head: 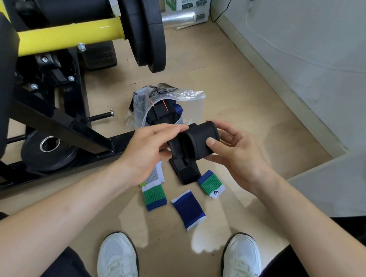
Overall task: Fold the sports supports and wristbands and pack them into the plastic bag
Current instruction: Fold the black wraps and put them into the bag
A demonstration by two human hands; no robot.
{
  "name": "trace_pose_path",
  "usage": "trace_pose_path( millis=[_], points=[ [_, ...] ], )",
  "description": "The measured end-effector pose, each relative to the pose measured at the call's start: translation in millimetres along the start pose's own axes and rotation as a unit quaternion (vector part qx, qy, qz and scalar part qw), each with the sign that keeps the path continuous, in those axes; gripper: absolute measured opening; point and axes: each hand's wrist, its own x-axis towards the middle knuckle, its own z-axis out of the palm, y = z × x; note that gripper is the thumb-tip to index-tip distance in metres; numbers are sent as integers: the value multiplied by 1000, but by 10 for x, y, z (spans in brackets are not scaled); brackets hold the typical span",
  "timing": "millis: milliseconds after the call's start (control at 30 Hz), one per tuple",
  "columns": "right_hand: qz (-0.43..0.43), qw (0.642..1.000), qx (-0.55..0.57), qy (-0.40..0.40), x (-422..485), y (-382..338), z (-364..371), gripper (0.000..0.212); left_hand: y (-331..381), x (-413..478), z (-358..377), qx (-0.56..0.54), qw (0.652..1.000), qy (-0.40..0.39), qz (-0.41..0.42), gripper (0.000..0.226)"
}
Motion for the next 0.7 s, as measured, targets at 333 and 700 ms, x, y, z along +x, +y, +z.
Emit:
trace_pose_path(
  millis=[333,700],
  points=[
    [-50,993,-92,-53,-32,90,53,37,-101,-25,10,75,992,69,79,27],
    [-110,959,-260,25,-63,109,145,34,-198,-99,37,171,981,-9,90,47]
  ],
)
